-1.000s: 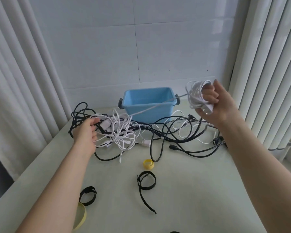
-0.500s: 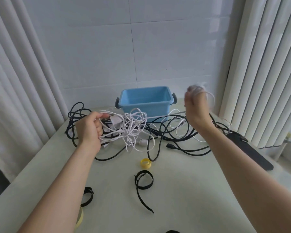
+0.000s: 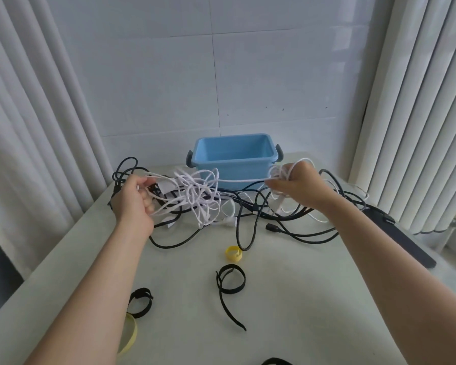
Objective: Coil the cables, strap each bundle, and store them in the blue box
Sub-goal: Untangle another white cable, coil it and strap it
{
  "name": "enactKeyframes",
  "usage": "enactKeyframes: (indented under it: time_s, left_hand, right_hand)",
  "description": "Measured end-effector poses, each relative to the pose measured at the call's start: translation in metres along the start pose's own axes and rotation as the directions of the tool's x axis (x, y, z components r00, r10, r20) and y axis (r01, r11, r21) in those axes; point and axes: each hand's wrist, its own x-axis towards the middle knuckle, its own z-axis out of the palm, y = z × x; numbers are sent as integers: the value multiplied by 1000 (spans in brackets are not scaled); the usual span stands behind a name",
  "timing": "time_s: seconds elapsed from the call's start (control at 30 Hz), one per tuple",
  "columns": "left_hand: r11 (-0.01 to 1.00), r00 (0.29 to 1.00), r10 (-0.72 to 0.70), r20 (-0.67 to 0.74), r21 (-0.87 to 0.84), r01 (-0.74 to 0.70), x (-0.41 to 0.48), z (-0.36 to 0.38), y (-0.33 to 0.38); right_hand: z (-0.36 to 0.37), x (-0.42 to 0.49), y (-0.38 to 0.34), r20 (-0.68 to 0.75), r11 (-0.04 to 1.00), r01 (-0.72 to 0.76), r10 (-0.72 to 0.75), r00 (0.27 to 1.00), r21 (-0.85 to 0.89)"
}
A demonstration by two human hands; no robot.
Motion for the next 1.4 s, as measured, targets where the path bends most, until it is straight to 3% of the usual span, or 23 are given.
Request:
enactKeyframes:
  time_s: [0.17, 0.27, 0.33, 0.4, 0.47, 0.5, 0.6, 0.67, 0.8, 0.9, 1.0, 1.07, 1.13, 1.33, 1.4]
  left_hand:
    - [1000, 996, -9, -88, 3, 9, -4, 4, -6]
    - [1000, 993, -5, -119, 9, 6, -6, 5, -4]
    - [1000, 991, -4, -131, 15, 6, -6, 4, -6]
    - [997, 992, 18, -121, 75, -9, -6, 4, -7]
    - [981, 998, 41, -55, 189, -30, 0, 1, -5]
    - [971, 1000, 23, 2, 238, -22, 5, -1, -4]
    - [956, 978, -117, 171, 285, 64, 11, -6, -1]
    - [967, 941, -188, 283, 220, 127, 5, -3, 2]
    - [980, 792, -178, 584, 33, 196, -15, 8, 14]
    - [965, 759, -122, 640, 254, -59, -25, 16, 9]
    - [761, 702, -165, 693, 542, -357, -27, 15, -6]
    - [543, 664, -246, 706, 667, -509, -26, 12, -15]
    - [381, 654, -241, 717, 689, -616, -26, 13, -24]
    - [191, 688, -94, 719, 691, -697, -31, 16, -52]
    - [200, 714, -54, 698, 709, -677, -34, 14, -60]
  right_hand:
    - [-2, 3, 8, -175, 945, -185, 237, 956, 268]
    - [-10, 7, 9, -175, 823, -267, 399, 900, 502]
    - [-15, 8, 8, -90, 687, -324, 493, 865, 650]
    - [-15, 9, 4, 50, 452, -339, 540, 840, 825]
    - [-17, 7, -3, 178, 213, -328, 518, 837, 921]
    - [-19, 5, -4, 217, 178, -343, 494, 842, 922]
    - [-25, 0, -6, 278, 294, -422, 425, 861, 858]
    - [-24, 0, -10, 286, 382, -436, 389, 876, 815]
    - [-15, 1, -26, 234, 570, -420, 373, 898, 706]
    - [-6, -5, -38, 180, 730, -421, 388, 904, 539]
    - [7, -15, -45, 178, 854, -416, 377, 909, 312]
    - [15, -18, -43, 192, 869, -430, 391, 900, 245]
    - [22, -18, -41, 196, 871, -449, 413, 889, 199]
    - [25, -13, -33, 289, 790, -527, 449, 845, 314]
    - [24, -9, -30, 318, 726, -534, 431, 844, 433]
